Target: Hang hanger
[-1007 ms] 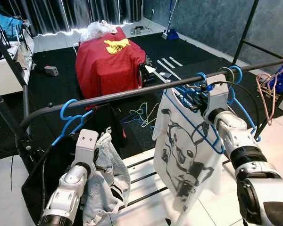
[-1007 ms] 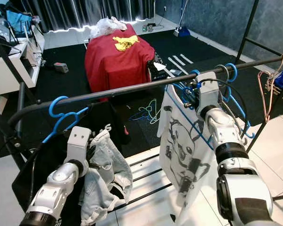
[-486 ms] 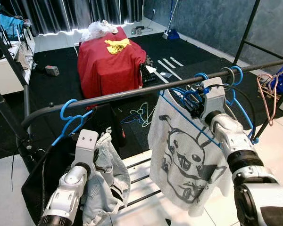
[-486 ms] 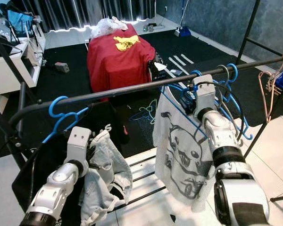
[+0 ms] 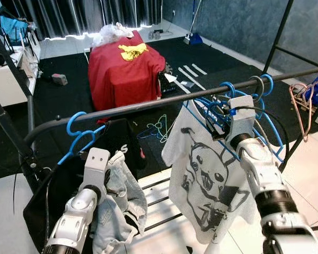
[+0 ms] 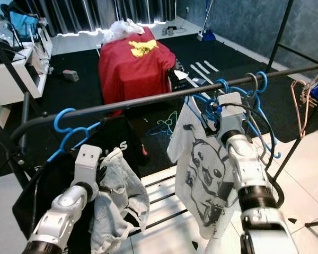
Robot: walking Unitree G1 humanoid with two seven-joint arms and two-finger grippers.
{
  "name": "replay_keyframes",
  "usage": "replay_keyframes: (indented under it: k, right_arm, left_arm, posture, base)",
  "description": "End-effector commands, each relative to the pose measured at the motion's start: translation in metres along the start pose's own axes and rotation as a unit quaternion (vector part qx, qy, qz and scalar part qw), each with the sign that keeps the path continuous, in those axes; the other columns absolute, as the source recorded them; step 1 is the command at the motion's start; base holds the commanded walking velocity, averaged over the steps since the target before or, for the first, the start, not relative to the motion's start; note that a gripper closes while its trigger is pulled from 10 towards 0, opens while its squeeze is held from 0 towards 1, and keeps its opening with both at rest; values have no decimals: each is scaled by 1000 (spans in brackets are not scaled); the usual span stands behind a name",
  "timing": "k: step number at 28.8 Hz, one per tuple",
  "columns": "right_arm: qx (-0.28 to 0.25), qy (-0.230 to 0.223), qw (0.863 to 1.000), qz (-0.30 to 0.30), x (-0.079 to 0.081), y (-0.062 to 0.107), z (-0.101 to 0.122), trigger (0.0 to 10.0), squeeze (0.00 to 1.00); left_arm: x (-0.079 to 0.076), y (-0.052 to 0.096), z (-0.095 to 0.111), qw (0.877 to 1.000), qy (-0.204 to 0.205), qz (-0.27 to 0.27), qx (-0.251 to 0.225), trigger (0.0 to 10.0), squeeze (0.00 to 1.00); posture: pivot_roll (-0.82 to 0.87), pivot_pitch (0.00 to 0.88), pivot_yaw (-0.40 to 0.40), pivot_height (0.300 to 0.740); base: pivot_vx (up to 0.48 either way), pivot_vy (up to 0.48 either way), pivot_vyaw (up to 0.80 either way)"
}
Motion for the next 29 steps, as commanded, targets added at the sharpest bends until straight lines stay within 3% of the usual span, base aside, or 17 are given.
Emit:
replay_keyframes:
  k: [1,6,11,13,16,17,18,19,26,27,29]
  right_arm:
    - [-44,13,999,16,5,2,17,10000,0]
    - [-58,18,997,37,13,3,22,10000,0]
    - [-30,1,998,56,18,1,10,10000,0]
    - [-14,-11,998,64,18,0,4,0,0]
    - [-6,-14,998,68,17,-1,1,0,0]
    - [2,-13,997,71,17,-3,-2,6118,0]
    - [2,-13,997,71,17,-3,-2,6118,0]
    - [9,-12,997,73,15,-5,-4,10000,0]
    - [22,-5,997,74,11,-11,-8,10000,0]
    - [20,-5,997,72,9,-11,-7,10000,1000]
    - [18,-7,997,70,9,-11,-6,10000,1000]
  left_arm:
    - [9,1,7,1000,-11,11,-12,10000,0]
    - [10,2,6,1000,-10,13,-11,10000,0]
    - [9,2,5,1000,-9,13,-10,10000,0]
    - [9,1,6,1000,-9,13,-10,10000,0]
    - [9,1,6,1000,-9,13,-10,10000,0]
    - [10,2,6,1000,-10,13,-9,10000,0]
    - [10,2,6,1000,-10,13,-9,10000,0]
    - [10,2,5,1000,-10,13,-8,10000,0]
    - [10,3,4,1000,-8,14,-6,10000,0]
    - [11,3,4,1000,-8,16,-6,10000,0]
    - [11,3,4,1000,-8,17,-6,10000,0]
  posture:
    - [36,4,37,740]
    - [34,7,36,740]
    - [35,12,34,740]
    - [32,24,37,740]
    - [31,33,37,740]
    - [31,39,37,740]
    - [31,39,37,740]
    - [34,42,35,740]
    - [37,49,30,740]
    - [37,50,31,740]
    - [37,50,31,740]
  base:
    - [0,0,0]
    - [0,0,0]
    - [0,0,0]
    - [0,0,0]
    - [0,0,0]
    - [0,0,0]
    - [0,0,0]
    - [0,0,0]
    - [0,0,0]
    - [0,0,0]
    - [0,0,0]
Point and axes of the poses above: a point about 5 cm out from each wrist's last joint towards the gripper, its own y axis pointing back from the gripper into the wrist, its own z axis along the axis of the wrist's last joint, x = y × z, the point moved 3 cm from there along -y, pointing out of the wrist towards the gripper, and after that the axes turned 12 degrees about y, right-handed, at the moved point
